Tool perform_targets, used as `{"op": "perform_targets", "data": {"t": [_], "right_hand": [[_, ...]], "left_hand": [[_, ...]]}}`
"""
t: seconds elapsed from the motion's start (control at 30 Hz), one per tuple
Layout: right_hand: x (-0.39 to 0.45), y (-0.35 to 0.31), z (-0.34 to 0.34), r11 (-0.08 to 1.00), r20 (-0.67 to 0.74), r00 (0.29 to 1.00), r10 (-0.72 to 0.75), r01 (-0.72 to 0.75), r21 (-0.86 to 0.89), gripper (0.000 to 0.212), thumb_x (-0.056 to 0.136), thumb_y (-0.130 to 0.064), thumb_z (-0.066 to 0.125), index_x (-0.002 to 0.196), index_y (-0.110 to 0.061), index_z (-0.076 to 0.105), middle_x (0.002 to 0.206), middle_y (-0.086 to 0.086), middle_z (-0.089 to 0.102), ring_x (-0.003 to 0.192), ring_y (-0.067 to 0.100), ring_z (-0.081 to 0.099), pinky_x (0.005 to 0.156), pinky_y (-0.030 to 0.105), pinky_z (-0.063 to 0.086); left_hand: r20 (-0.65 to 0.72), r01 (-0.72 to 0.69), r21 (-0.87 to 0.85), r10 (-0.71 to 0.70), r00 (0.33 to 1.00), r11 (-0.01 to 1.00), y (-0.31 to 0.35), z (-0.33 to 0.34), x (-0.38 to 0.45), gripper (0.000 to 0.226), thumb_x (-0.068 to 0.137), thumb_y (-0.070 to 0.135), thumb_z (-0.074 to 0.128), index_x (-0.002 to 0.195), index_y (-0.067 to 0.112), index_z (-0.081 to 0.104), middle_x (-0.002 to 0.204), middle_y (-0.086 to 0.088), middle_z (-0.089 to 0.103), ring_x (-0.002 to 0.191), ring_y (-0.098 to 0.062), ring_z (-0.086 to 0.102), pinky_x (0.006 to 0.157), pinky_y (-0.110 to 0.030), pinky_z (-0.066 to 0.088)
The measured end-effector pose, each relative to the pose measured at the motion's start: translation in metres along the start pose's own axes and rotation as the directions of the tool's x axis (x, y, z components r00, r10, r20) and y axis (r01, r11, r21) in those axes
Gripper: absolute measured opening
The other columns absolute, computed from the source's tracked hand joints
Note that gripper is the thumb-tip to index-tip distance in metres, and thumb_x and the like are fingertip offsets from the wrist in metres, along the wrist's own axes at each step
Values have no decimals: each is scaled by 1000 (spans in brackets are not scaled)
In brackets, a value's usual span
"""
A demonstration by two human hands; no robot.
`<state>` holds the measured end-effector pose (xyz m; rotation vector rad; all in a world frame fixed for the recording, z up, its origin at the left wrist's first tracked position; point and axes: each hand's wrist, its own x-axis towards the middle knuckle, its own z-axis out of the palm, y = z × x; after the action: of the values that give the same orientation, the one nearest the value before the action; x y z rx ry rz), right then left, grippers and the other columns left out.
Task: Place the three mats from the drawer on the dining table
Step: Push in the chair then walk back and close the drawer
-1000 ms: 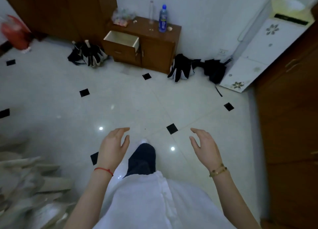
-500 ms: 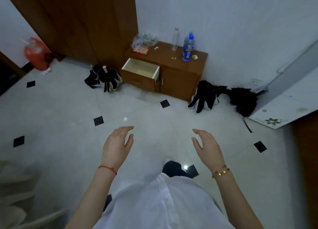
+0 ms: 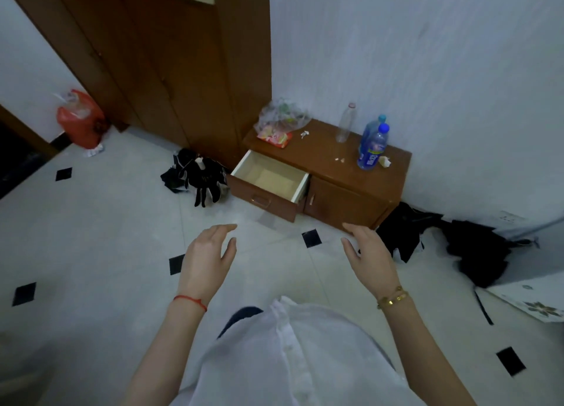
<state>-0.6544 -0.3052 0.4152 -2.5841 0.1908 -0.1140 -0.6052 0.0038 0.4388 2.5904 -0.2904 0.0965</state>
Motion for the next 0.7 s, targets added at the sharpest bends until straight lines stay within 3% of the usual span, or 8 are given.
{"op": "perform_targets", "data": {"t": [0.33,0.7], "right_hand": [[166,-28,42,999,29,999,27,-26,-31,33,95,-22,54,127,-14,55,115,4,62,108,21,56,87,36,51],[297,-104,117,981,-75,978,194,-191,36,30,93,-12,58,122,-7,58,112,10,64,103,26,58,88,37,50]], "left_hand": [[33,-2,-31,3,999,1000,-71,8,168,28,89,13,62,116,11,65,110,-7,68,98,-24,65,82,-34,54],[195,-297,-51,301,933,954,-162,-20,377,28,89,13,61,117,10,64,107,-5,68,96,-20,63,82,-36,56]]}}
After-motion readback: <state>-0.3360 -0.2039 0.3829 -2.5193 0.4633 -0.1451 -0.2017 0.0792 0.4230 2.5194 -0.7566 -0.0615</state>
